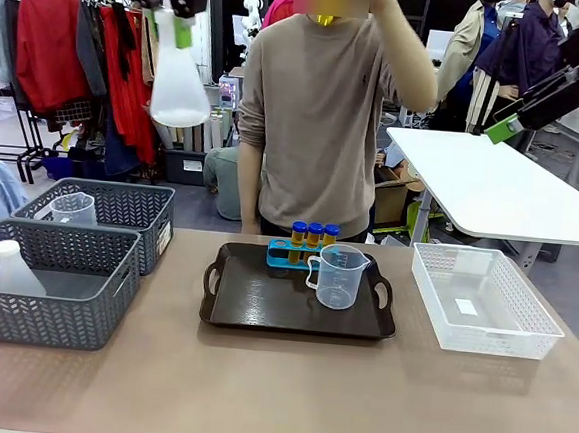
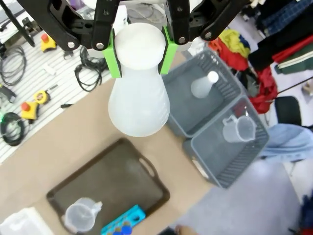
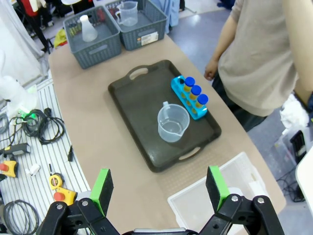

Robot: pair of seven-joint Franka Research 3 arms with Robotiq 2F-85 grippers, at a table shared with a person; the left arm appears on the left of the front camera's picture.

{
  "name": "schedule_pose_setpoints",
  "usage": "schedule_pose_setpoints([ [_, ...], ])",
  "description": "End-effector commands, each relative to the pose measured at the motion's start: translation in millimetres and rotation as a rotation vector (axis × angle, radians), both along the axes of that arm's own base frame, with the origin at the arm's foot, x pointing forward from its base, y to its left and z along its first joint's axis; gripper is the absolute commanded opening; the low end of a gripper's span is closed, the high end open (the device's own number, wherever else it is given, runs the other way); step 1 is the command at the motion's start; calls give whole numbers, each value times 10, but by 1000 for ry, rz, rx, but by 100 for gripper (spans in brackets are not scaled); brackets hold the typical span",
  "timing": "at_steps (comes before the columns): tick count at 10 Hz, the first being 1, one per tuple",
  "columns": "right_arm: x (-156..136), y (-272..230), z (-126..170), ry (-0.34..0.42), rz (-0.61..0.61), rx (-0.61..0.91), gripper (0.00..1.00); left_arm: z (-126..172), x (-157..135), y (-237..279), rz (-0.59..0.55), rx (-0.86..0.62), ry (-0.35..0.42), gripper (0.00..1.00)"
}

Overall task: Prepare the laboratory tools.
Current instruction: Pick up one Small flask and place it on the Handle tray.

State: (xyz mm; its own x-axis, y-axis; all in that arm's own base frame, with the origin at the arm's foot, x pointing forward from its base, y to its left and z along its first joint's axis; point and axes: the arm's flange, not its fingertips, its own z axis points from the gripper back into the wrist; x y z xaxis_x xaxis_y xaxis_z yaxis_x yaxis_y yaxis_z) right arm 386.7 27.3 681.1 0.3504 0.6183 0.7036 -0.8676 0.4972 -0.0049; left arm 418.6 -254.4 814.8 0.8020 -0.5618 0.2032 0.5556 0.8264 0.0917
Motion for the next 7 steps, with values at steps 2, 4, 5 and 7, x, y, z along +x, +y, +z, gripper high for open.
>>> schedule_pose_setpoints([
  [2, 15, 1, 11, -13, 23, 24, 100, -56, 273, -347, -88, 11, -13, 0],
  [4, 15, 1, 11, -13, 23, 24, 100, -162, 350, -458, -110, 5, 7, 0],
  [5, 15, 1, 11, -13, 23, 24, 100, -168, 354, -456, -105, 5, 6, 0],
  [7, 15, 1, 11, -13, 23, 24, 100, -161, 301, -360, -89, 2, 6, 0],
])
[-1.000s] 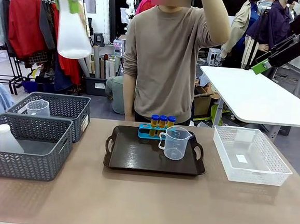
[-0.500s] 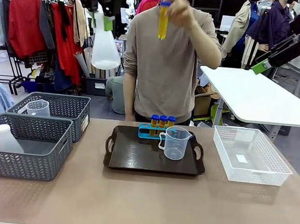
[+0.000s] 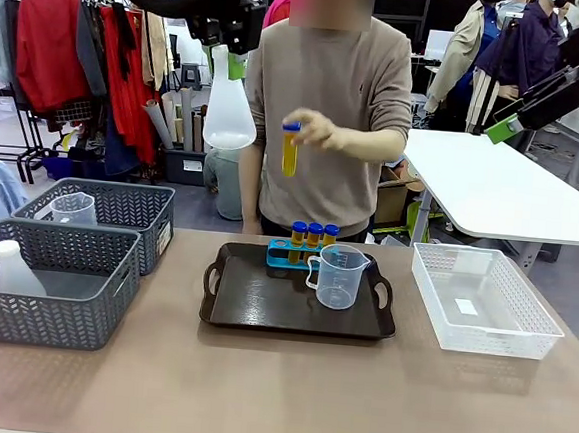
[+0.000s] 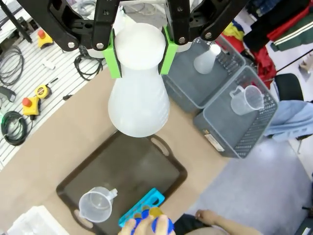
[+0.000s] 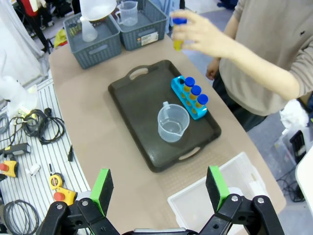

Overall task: Prepare the laboratory tools.
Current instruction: Pick up one Small flask and place it on the Handle tray.

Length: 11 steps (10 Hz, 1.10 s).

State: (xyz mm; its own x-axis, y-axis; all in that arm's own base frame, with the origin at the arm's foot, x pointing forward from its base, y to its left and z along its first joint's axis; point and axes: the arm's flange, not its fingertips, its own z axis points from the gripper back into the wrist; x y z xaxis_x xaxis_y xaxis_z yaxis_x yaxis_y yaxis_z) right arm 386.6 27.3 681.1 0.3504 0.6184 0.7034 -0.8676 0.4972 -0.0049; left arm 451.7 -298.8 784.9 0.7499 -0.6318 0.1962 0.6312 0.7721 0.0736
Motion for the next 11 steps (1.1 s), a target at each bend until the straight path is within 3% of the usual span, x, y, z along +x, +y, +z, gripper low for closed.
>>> schedule_pose_setpoints([
  [1, 15, 0, 11, -13, 23, 24, 100, 151, -71, 156, 15, 8, -5, 0],
  [6, 15, 0, 11, -13, 23, 24, 100, 151, -303, 548, 62, 21, -15, 0],
  [11, 15, 0, 11, -13, 23, 24, 100, 277, -256, 522, 86, 27, -21, 0],
])
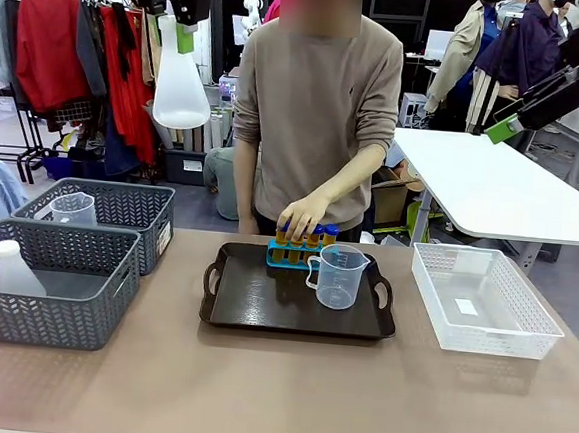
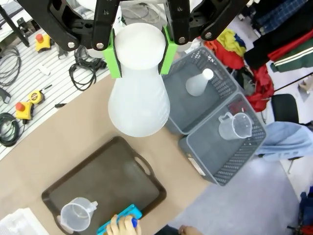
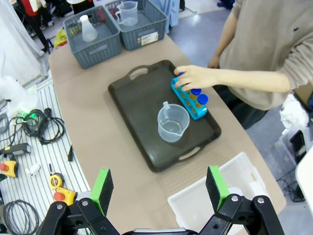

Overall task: Prepare the laboratory tools.
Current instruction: Pick up one Small flask and place it on the Handle tray.

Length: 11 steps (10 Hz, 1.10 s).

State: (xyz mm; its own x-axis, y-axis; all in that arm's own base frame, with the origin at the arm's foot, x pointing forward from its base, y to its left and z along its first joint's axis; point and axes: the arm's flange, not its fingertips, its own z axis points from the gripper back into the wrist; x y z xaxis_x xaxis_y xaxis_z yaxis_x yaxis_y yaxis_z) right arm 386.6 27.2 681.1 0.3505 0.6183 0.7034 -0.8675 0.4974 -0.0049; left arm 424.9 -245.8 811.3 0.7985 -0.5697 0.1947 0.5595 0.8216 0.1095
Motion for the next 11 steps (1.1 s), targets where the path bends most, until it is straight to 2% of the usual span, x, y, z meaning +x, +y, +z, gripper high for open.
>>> schedule_pose_setpoints([
  [1, 15, 1, 11, -13, 23, 24, 100, 12, 12, -8, -1, -2, -1, 0],
  [3, 15, 1, 11, -13, 23, 24, 100, -13, 10, -8, -1, 1, 3, 0],
  [4, 15, 1, 11, -13, 23, 24, 100, -152, 165, -81, -29, 17, 31, 0],
  [6, 15, 1, 11, -13, 23, 24, 100, -471, 497, -299, -96, -20, 0, 0],
  [8, 15, 1, 11, -13, 23, 24, 100, -776, 758, -444, -139, -9, 9, 0],
  [11, 15, 1, 11, -13, 23, 24, 100, -1407, 1128, -616, -227, 61, 13, 0],
])
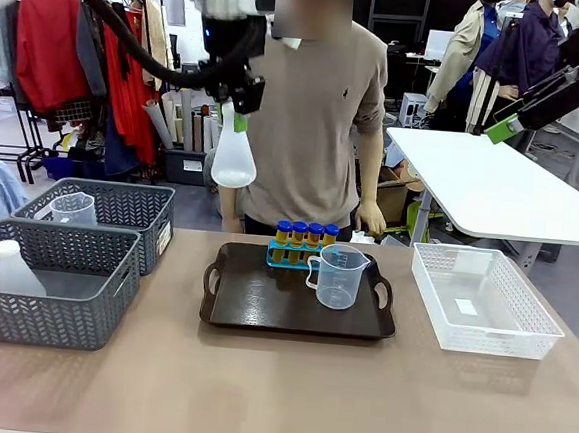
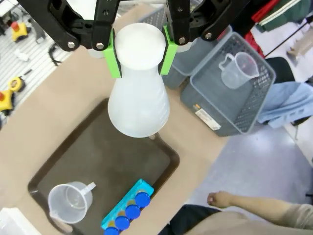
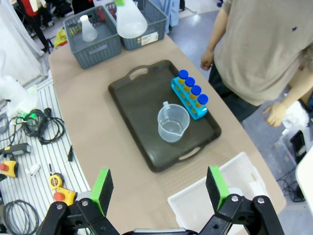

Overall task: Prepare the laboratory tools.
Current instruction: Pick up one Small flask and place it on the Handle tray.

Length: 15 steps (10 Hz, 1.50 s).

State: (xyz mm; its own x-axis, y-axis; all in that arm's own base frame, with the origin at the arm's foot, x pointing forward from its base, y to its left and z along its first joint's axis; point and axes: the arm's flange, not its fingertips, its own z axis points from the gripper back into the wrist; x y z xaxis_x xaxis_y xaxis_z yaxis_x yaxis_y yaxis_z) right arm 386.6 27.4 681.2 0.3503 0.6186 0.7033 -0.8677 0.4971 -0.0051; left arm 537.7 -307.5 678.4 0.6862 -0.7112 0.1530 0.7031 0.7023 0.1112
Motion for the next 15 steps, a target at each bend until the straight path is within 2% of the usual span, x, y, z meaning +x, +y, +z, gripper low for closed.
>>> schedule_pose_setpoints([
  [1, 16, -1, 11, -13, 23, 24, 100, -288, 76, -101, -70, 18, 34, 0],
  [3, 16, -1, 11, -13, 23, 24, 100, -725, 177, -247, -141, -23, 9, 0],
  [6, 16, -1, 11, -13, 23, 24, 100, -1160, 188, -393, -147, -66, 58, 0],
  [7, 16, -1, 11, -13, 23, 24, 100, -1182, 128, -426, -171, -70, 77, 0],
  [8, 16, -1, 11, -13, 23, 24, 100, -1078, 96, -418, -195, -85, 97, 0],
  [9, 16, -1, 11, -13, 23, 24, 100, -1217, 261, -503, -138, -48, 64, 0],
  [12, 16, -1, 11, -13, 23, 24, 100, -1237, 225, -526, -154, -61, 82, 0],
  [13, 16, -1, 11, -13, 23, 24, 100, -1208, 258, -469, -153, -14, 41, 0],
  [15, 16, -1, 11, -13, 23, 24, 100, -1509, 439, -479, -169, -26, 69, 0],
])
